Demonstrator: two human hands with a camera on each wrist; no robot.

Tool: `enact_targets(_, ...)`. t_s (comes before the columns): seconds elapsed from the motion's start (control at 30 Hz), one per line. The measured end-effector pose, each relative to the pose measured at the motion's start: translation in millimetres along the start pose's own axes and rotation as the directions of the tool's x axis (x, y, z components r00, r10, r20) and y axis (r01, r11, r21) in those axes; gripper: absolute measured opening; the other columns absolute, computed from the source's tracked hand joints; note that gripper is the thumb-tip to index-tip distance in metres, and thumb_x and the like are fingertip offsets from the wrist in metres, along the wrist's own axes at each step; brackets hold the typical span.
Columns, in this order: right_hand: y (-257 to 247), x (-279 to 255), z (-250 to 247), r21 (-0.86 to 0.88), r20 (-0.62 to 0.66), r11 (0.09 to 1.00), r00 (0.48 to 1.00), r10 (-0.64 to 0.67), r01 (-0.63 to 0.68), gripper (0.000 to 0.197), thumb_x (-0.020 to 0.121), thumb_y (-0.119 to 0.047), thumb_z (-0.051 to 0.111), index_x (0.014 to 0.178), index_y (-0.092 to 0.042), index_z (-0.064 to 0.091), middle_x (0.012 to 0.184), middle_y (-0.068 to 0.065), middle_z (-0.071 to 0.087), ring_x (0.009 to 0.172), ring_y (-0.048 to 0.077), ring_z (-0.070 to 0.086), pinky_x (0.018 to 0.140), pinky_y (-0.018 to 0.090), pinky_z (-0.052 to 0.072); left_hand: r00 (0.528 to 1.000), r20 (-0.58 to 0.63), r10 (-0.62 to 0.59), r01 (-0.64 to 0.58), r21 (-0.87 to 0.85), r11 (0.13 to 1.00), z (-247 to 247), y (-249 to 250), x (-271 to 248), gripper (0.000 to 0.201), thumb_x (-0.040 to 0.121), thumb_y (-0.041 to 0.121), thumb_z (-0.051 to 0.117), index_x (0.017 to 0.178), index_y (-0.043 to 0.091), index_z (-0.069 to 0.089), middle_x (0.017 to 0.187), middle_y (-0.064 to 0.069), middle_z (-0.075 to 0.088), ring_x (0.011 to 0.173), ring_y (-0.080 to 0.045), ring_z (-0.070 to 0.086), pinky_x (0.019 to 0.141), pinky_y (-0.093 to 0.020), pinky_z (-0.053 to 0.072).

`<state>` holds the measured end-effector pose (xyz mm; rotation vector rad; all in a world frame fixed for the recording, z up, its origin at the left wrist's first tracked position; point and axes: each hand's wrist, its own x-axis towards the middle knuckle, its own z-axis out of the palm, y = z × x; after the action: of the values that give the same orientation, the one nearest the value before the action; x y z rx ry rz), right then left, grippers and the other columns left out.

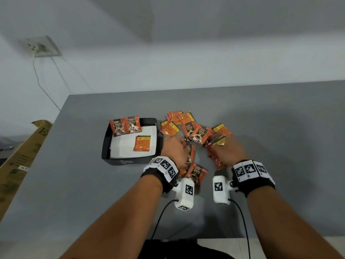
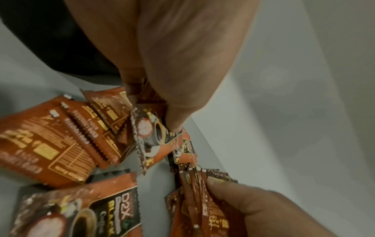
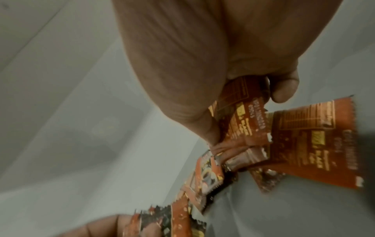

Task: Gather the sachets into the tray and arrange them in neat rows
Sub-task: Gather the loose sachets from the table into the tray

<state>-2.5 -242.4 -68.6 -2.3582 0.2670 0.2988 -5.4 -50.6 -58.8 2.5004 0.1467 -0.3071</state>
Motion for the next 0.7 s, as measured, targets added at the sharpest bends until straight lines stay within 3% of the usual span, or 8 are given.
enact_targets(0.07,-10,-7,-10,0.07,-0.007,0.997,1.0,-0.025,0.026,0.012,0.091,-0.02,0.059,0.082,-0.014,0.065,0.071,-0.004,0.067,0.065,0.011,0.063,0.055,0.023,0.041,0.999,-0.036,0.038,-0.042,-0.112,0.993,-7,-4,-1,0.013,0.091,0.025,0.067,0.086,0.019,0.056,0.089,-0.001,0.062,0.074,-0.017,0.059,0.069,-0.029,0.05)
enact_targets(0.17,-24,-9,-15,0.218,-0.076,0.976,0.997,-0.01,0.026,0.013,0.091,-0.017,0.058,0.083,-0.013,0.067,0.075,-0.002,0.068,0.07,0.014,0.062,0.059,0.024,0.044,0.997,-0.016,0.073,-0.074,-0.328,0.942,-25,-11,-3,0.015,0.094,0.014,0.062,0.101,0.016,0.048,0.076,0.003,0.054,0.051,-0.003,0.054,0.05,-0.021,0.042)
enact_targets(0.23,-41,-10,-11,0.301,-0.098,0.953,0.995,-0.006,0.035,0.016,0.089,-0.013,0.055,0.09,-0.014,0.07,0.086,0.002,0.073,0.082,0.019,0.066,0.069,0.032,0.049,0.997,-0.008,0.072,-0.069,-0.432,0.899,-46,-18,-2,0.026,0.096,0.01,0.059,0.118,0.015,0.045,0.078,0.005,0.052,0.049,0.002,0.052,0.049,-0.019,0.046)
enact_targets(0.3,-63,-12,-3,0.324,-0.09,0.941,0.994,-0.067,0.093,0.018,0.087,-0.014,0.055,0.099,-0.018,0.068,0.094,-0.001,0.073,0.086,0.015,0.067,0.073,0.032,0.052,0.995,-0.048,0.083,-0.096,-0.436,0.895,-71,-31,1,0.038,0.097,0.013,0.06,0.131,0.016,0.042,0.084,0.011,0.053,0.066,-0.002,0.059,0.064,-0.026,0.054)
enact_targets(0.43,-121,-23,28,0.225,0.006,0.925,0.948,-0.317,0.307,0.021,0.091,-0.016,0.063,0.11,-0.025,0.061,0.099,-0.013,0.067,0.089,0.003,0.062,0.073,0.019,0.046,0.963,-0.142,0.229,-0.247,-0.127,0.961,-124,-72,5,0.039,0.095,0.013,0.06,0.133,0.013,0.05,0.087,0.007,0.057,0.081,-0.016,0.061,0.07,-0.022,0.043)
enact_targets(0.57,-161,-19,84,-0.037,0.129,0.907,0.902,-0.412,0.419,0.023,0.092,-0.021,0.061,0.115,-0.02,0.059,0.101,0.0,0.068,0.09,0.019,0.063,0.079,0.035,0.051,0.954,-0.029,0.298,-0.288,0.173,0.942,-153,-122,2,0.023,0.094,0.014,0.06,0.117,0.011,0.059,0.106,-0.006,0.065,0.094,-0.026,0.061,0.074,-0.028,0.037)
enact_targets(0.63,-169,-19,111,-0.156,0.195,0.869,0.877,-0.439,0.469,0.015,0.093,-0.018,0.057,0.107,-0.018,0.057,0.093,0.005,0.068,0.087,0.027,0.064,0.072,0.036,0.048,0.956,0.038,0.291,-0.291,0.251,0.923,-156,-144,-1,0.024,0.094,0.02,0.061,0.116,0.012,0.057,0.103,-0.004,0.064,0.091,-0.026,0.061,0.07,-0.029,0.037)
enact_targets(0.7,-172,-22,131,-0.295,0.278,0.793,0.842,-0.463,0.533,0.017,0.091,-0.015,0.052,0.106,-0.019,0.055,0.094,0.004,0.069,0.09,0.029,0.064,0.081,0.037,0.042,0.956,0.107,0.272,-0.292,0.308,0.906,-157,-160,-5,0.022,0.094,0.027,0.061,0.112,0.015,0.054,0.095,0.002,0.059,0.082,-0.022,0.057,0.067,-0.029,0.036)
